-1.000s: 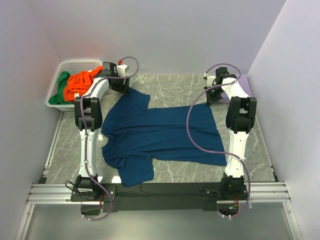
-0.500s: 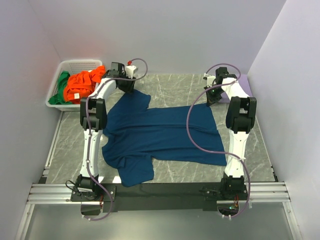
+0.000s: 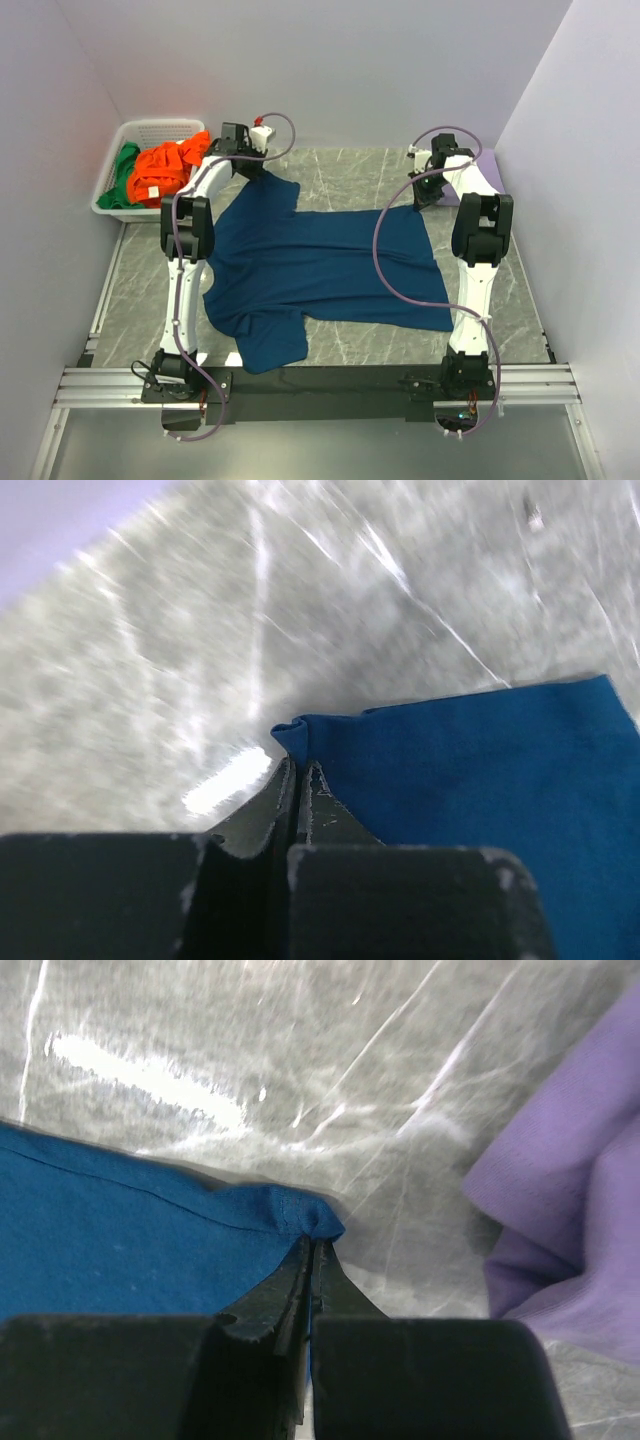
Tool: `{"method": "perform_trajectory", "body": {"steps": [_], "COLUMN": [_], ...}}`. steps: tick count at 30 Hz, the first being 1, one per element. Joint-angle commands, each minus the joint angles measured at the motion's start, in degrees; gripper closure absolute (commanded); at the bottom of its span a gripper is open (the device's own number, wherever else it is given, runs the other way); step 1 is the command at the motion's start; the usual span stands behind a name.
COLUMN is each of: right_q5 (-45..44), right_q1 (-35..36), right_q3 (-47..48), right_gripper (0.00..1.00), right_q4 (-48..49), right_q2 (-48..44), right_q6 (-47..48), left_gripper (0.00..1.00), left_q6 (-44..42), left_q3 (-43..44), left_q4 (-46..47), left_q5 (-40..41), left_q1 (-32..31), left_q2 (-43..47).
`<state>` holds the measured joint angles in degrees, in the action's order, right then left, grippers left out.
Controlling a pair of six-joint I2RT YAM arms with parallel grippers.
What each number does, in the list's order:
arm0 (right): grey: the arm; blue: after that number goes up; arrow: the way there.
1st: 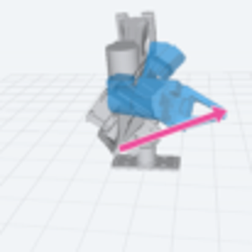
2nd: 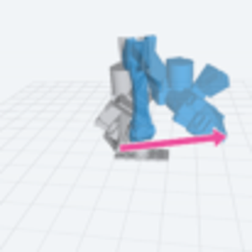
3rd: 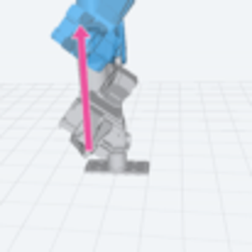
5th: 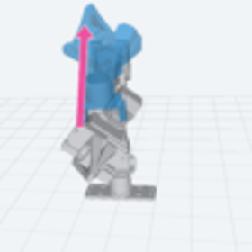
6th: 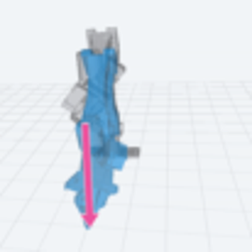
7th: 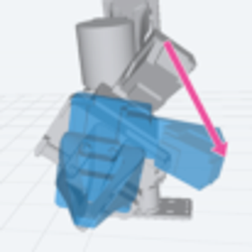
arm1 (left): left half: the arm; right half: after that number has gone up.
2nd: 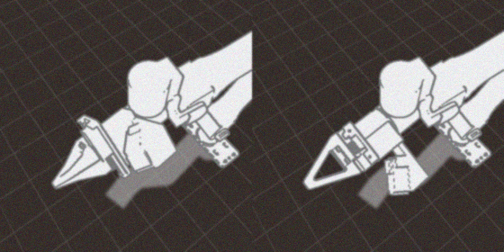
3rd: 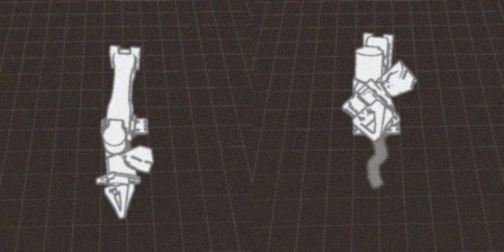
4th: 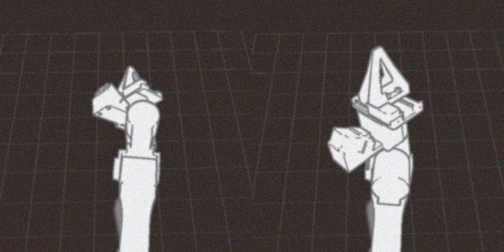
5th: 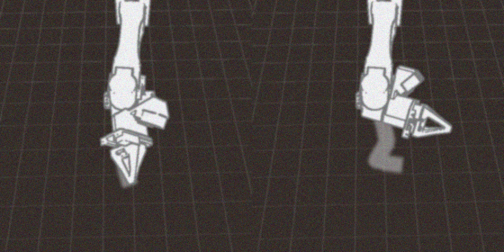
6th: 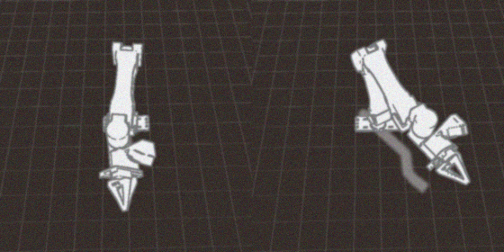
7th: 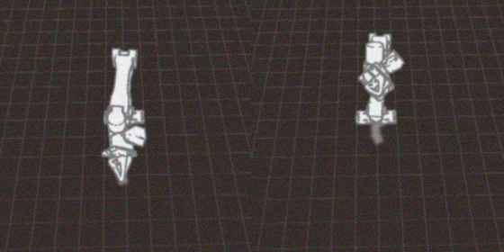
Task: Fold and stack the t-shirts
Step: Flatten the tshirt out, then fold the tshirt
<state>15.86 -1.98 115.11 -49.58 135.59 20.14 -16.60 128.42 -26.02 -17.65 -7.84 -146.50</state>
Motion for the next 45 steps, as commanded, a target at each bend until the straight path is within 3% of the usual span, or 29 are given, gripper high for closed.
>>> {"method": "perform_trajectory", "body": {"steps": [1,11,23,38,45], "right_q5": [-1.1,-2.0,1.5,4.5,6.5], "right_q1": [-0.7,-2.2,-2.8,-3.4,-4.1], "right_q3": [2.1,2.5,6.1,0.7,-6.7], "right_gripper": [1.0,1.0,1.0,1.0,1.0], "right_q4": [3.7,10.8,9.8,6.4,5.5], "right_q2": [-3.3,-6.7,-5.4,-13.1,-17.3], "right_q6": [-1.7,-5.3,-4.0,2.0,4.5], "left_gripper": [1.0,1.0,1.0,1.0,1.0], "left_q6": [1.0,3.5,2.4,-3.2,-3.1], "left_q3": [3.3,1.4,-1.8,-21.4,-41.5], "left_q4": [6.8,14.1,15.1,9.0,9.8], "left_q5": [0.2,-3.2,-7.7,-11.6,-12.7], "left_q1": [1.2,3.3,3.8,4.4,4.4], "left_q2": [3.8,9.1,12.8,33.0,48.0]}}
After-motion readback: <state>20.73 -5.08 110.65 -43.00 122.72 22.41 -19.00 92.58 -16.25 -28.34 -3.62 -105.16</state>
